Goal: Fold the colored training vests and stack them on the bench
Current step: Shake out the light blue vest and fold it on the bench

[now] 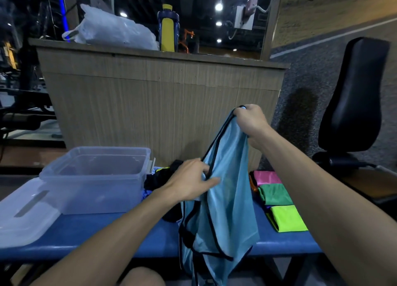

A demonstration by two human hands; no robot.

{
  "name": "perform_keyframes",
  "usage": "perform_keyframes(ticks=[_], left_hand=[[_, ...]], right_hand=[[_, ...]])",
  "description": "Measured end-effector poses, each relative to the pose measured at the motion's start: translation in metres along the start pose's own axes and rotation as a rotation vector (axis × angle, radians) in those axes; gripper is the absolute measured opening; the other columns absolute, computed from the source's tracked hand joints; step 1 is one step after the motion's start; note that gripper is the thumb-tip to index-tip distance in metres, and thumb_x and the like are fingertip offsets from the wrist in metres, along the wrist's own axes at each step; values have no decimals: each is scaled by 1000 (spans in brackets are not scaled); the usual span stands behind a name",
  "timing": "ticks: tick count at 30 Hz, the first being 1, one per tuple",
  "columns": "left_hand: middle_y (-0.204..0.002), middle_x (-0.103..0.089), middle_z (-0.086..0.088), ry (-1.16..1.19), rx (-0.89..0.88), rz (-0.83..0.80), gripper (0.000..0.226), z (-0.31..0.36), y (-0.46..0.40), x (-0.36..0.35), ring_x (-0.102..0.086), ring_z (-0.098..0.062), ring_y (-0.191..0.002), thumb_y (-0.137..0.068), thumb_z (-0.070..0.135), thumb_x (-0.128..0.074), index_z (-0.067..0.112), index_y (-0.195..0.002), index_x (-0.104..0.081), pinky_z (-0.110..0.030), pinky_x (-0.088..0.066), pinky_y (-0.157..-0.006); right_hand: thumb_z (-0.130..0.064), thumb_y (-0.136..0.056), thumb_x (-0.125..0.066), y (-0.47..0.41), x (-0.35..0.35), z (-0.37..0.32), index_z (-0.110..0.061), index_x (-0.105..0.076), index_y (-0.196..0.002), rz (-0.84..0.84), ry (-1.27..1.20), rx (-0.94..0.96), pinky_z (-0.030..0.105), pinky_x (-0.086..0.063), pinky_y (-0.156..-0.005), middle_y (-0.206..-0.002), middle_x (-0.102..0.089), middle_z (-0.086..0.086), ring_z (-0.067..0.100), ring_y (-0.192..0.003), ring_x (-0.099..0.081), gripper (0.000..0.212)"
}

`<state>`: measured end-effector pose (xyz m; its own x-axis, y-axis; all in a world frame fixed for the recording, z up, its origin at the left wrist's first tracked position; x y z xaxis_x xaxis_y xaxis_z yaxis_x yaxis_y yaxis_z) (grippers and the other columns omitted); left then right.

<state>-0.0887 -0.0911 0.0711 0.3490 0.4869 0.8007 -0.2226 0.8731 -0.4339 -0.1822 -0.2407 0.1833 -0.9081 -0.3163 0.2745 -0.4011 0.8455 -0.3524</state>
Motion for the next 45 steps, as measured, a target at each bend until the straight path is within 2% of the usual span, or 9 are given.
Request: perform_keyframes(ticks=[2,5,17,22,27,31,35,39,45], left_hand=[[-68,-59,2,-5,-23,-10,47,-17,0,12,-52,-5,-76,-94,50,-64,15,-63,-55,-6,-38,-78],[-73,-68,-3,-34,-41,-22,44,-25,0,38,-51,2,-72,-98,44,-62,9,-72,-66,3,-28,-78],[-92,-67,18,-177,-138,-232,14,-37,-8,92,-61,-2,-89,-88,37,-75,40,-81,-64,-20,-46,-79],[-84,-63,13,-244,-126,-215,18,-45,-8,101,-60,-8,-81,-93,36,-70,25,-78,-67,-27,-45,-72],[-78,-60,7,-268,-162,-286,27,-43,-6,97,-56,2,-73,-96,36,-65,18,-77,-65,-7,-35,-74],[-81,-62,2,-127,-152,-279,29,-19,-15,98,-51,-3,-62,-97,35,-65,17,-75,-66,-16,-37,-60],[-81,-62,8,-122,-187,-322,28,3,-23,91,-57,-8,-65,-97,39,-65,21,-75,-69,-22,-41,-61],[-85,-61,14,-136,-212,-371,24,10,-23,85,-60,-16,-74,-94,36,-67,28,-72,-67,-36,-47,-73],[-85,-63,12,-132,-206,-390,24,10,-20,91,-60,-18,-74,-93,35,-70,24,-72,-66,-38,-46,-73]], right_hand=[[-16,-88,-51,-1,14,12,-17,-55,-82,27,44,6,36,-31,-61,-70,-47,7,20,-65,-44,8],[-20,-91,-57,0,27,29,-18,-60,-81,29,86,3,33,-33,-62,-73,-51,7,18,-66,-47,10],[-30,-96,-63,0,39,45,-16,-63,-72,-45,119,76,32,-38,-64,-67,-56,3,17,-64,-51,28],[-31,-98,-62,4,39,52,-16,-72,-75,-102,423,208,33,-42,-66,-74,-67,1,14,-70,-57,29],[-32,-99,-60,5,42,96,-4,-67,-79,-110,106,-29,33,-44,-70,-74,-64,5,21,-74,-60,36],[-19,-96,-63,16,22,115,-6,-71,-106,-149,550,-12,31,-45,-77,-99,-69,10,29,-98,-66,18],[-37,-92,-72,59,-23,70,-23,-70,-106,-338,199,270,27,-51,-92,-113,-68,-2,10,-104,-65,20],[-15,-89,-77,97,-56,31,-12,-66,-102,-677,-159,336,23,-50,-93,-119,-70,1,11,-111,-66,17],[-31,-77,-88,94,-51,21,-21,-66,-88,-511,-119,498,51,-48,-105,-123,-66,-2,19,-115,-66,27]])
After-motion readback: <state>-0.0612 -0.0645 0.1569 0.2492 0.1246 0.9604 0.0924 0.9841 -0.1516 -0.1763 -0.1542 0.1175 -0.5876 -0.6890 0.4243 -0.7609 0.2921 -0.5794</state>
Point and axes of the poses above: each hand's wrist, its own y-axis away from the middle knuckle, its own x-axis out of the back of the hand, z = x × y, the point moved 7 cm from there along -y, towards the middle knuckle
